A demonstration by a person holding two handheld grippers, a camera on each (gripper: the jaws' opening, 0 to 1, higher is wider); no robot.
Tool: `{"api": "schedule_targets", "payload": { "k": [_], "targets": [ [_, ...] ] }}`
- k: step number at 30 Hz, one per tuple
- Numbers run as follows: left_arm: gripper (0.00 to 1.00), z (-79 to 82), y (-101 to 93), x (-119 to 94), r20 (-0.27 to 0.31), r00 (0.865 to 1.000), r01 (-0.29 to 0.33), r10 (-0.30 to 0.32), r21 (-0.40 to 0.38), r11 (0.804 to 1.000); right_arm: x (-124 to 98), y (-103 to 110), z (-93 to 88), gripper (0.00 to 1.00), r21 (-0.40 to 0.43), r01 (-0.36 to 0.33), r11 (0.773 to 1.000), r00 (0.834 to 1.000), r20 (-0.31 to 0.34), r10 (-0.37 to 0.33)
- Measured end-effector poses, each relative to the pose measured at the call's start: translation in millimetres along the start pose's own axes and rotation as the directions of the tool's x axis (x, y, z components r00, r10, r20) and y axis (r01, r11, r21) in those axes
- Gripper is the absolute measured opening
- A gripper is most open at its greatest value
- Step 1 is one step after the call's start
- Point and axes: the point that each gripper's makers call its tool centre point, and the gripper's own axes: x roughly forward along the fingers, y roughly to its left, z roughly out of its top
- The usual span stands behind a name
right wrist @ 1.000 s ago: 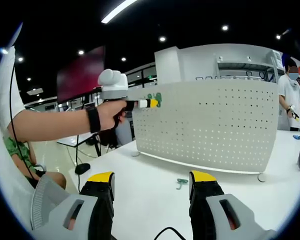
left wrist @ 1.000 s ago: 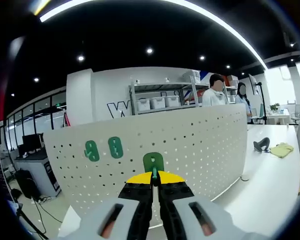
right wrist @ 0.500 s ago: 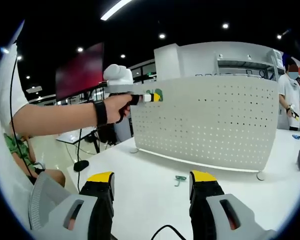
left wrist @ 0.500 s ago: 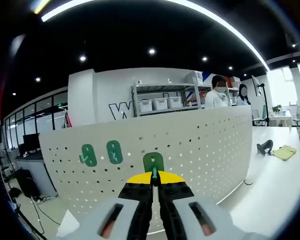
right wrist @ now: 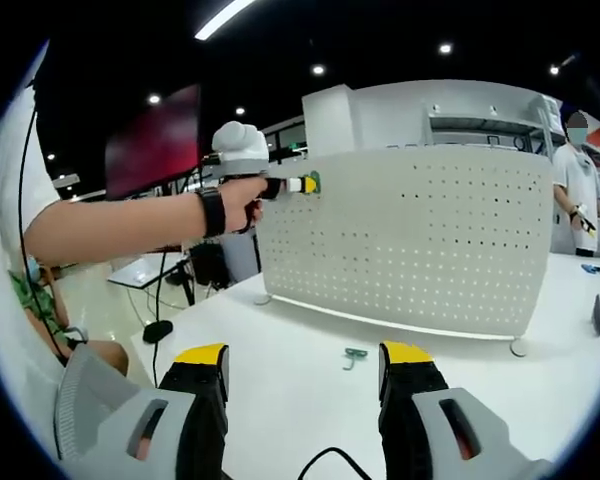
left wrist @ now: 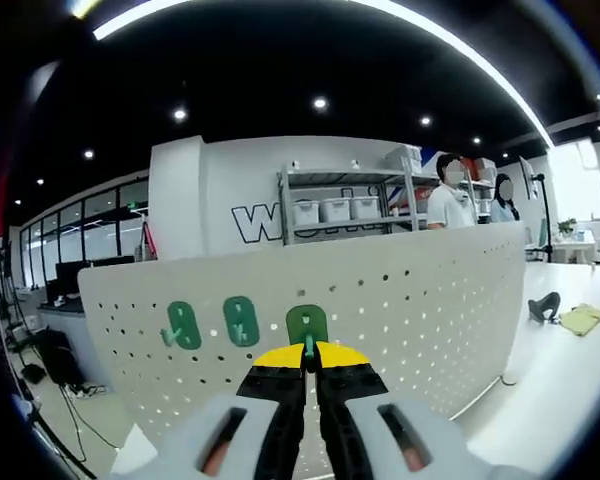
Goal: Insert the hook assembly into the mounting plate slot until the hook locks in place.
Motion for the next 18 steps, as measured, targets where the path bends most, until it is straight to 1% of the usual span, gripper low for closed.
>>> {"api": "schedule_targets", "payload": {
  "k": [2,6,10,14,18],
  "targets": [
    [0.02,2.0,-1.2,3,0.001,1.000,-0.001,0.001,0.014,1.000,-1,-2,-1.0,0.61,0.004,0.005,1.000,1.000,-0.001,-0.005],
    [0.02,4.7,-1.3,9,0.003,1.000,-0.003,0.003,0.008,1.000,-2,-4,-2.2,0.61,0.009,0.010,1.000,1.000,-0.001,-0.010],
    [0.02,5.3,-2.8,15,-0.004,1.000,-0.005,0.005,0.014,1.000,-2,-5,-2.8,0.61,0.015,0.015,1.000,1.000,0.000,-0.015],
    [0.02,8.0,-2.2,21,0.002,1.000,-0.008,0.008,0.020,1.000,-2,-8,-4.6,0.61,0.022,0.020,1.000,1.000,-0.001,-0.020],
    [0.02,6.6,0.7,25,-0.005,1.000,-0.017,0.017,0.013,1.000,-3,-11,-4.9,0.61,0.034,0.026,0.999,1.000,0.001,-0.026]
  ]
}}
